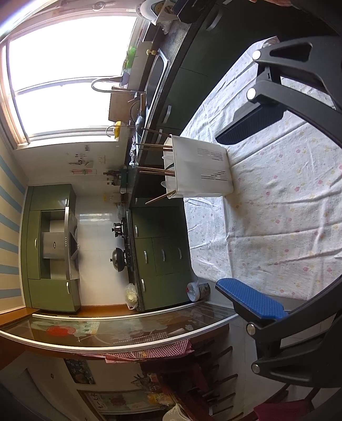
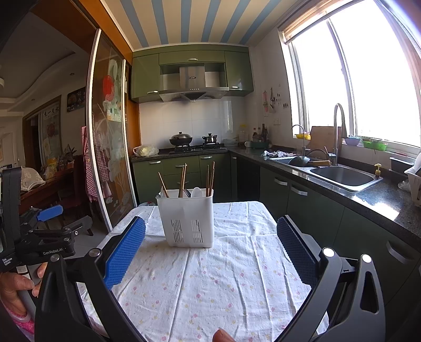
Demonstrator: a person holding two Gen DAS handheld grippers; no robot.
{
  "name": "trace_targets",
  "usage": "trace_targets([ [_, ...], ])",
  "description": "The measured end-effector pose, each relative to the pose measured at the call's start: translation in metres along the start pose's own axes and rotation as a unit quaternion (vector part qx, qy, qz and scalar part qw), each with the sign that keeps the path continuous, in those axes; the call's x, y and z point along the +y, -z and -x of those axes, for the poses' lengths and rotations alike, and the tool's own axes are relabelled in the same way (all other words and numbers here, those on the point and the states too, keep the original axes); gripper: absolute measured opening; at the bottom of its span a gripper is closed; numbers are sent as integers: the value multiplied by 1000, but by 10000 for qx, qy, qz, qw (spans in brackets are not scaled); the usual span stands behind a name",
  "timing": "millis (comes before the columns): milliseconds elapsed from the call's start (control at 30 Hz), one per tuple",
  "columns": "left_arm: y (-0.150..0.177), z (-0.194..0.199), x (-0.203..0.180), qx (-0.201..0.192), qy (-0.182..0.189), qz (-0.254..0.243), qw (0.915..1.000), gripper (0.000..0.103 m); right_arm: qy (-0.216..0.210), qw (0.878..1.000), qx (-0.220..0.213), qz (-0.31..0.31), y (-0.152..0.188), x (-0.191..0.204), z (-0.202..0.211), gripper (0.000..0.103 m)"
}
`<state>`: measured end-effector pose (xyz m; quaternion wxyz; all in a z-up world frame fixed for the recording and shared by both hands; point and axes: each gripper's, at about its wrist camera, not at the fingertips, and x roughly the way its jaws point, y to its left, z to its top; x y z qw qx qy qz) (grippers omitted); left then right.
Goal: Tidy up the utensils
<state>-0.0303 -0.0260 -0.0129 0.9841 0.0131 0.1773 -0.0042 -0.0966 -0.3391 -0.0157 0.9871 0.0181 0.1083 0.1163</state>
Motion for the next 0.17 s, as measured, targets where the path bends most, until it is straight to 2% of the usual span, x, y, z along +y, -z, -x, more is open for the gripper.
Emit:
trace_targets([
  [167,1,-3,-1,69,46,-15,10000,97,6,10000,-1,-2,0,-1,0,99],
])
